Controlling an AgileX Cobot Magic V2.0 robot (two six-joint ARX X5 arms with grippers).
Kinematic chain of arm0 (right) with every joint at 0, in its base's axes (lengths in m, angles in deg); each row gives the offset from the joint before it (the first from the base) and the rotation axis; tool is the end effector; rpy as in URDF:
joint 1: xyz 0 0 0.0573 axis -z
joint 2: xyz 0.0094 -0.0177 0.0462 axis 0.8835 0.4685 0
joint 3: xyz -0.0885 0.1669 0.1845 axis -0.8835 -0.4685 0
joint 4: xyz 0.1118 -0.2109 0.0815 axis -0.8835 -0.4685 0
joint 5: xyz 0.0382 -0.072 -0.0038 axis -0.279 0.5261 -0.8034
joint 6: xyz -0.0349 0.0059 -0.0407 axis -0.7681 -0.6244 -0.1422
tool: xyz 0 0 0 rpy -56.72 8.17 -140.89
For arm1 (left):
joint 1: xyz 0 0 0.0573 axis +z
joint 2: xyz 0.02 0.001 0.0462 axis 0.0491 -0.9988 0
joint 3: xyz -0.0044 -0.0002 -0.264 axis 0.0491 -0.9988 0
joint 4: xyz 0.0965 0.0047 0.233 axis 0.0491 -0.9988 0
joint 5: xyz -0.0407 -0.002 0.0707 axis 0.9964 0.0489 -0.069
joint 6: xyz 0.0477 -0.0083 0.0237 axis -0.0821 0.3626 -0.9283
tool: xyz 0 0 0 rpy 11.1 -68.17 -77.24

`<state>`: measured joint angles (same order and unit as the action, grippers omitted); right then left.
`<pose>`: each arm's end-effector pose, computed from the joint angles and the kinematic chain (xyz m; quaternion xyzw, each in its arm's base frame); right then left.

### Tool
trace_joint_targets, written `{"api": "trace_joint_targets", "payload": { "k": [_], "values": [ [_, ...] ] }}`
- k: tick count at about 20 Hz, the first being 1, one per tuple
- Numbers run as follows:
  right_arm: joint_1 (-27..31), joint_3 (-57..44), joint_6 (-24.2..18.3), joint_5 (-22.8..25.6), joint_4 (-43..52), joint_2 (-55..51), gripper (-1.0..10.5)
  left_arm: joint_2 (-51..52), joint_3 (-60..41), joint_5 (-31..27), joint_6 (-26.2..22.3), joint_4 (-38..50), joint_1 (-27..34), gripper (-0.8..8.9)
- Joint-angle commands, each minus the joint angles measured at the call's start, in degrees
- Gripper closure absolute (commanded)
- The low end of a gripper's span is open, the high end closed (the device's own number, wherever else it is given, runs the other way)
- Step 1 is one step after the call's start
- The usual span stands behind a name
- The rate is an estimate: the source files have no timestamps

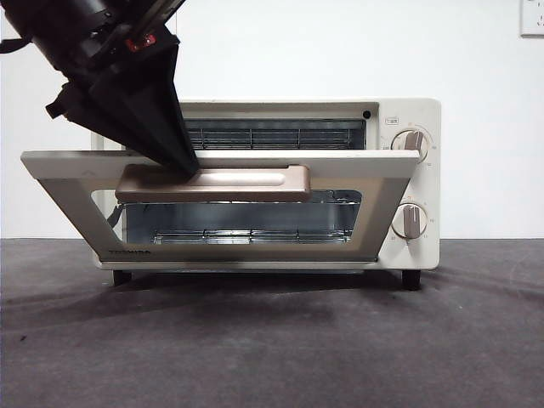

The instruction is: The left arm flap open the oven, the right arm pick bread and place it into oven, the left arm flap close the oven

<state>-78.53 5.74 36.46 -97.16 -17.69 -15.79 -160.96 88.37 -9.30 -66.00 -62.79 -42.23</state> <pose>0.0545 0.0269 0.3418 0.1334 0.3203 0.2672 0.8990 0.1907 -0.1647 0.2592 0.0825 0.4132 -0.3876 0.8199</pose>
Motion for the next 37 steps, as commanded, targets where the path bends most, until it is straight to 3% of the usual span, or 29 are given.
{"api": "trace_joint_targets", "payload": {
  "k": [1,16,23,27,30,37],
  "values": [
    [-0.26,0.9,0.5,0.04,0.66,0.11,8.2,-0.33,-0.5,-0.48,1.38,1.97,-1.16,7.97],
    [-0.28,0.9,0.31,-0.13,1.42,0.13,8.2,1.62,-7.69,0.52,5.49,5.35,-5.07,7.97],
    [-0.28,0.87,0.31,-6.27,1.62,3.13,8.2,18.4,-5.35,1.36,8.24,-3.63,-5.07,7.97],
    [-0.5,0.87,0.33,-9.14,6.47,8.17,8.2,28.79,-3.85,-1.03,10.73,-5.62,-5.07,7.97],
    [-2.1,0.87,0.33,-9.22,9.49,11.1,8.2,33.29,-3.04,-4.79,10.97,-8.09,-5.07,7.97],
    [-10.16,0.87,2.01,-8.61,17.49,20.33,8.2,41.33,-2.82,-7.69,11.96,-13.14,-5.07,7.97]
  ]
}}
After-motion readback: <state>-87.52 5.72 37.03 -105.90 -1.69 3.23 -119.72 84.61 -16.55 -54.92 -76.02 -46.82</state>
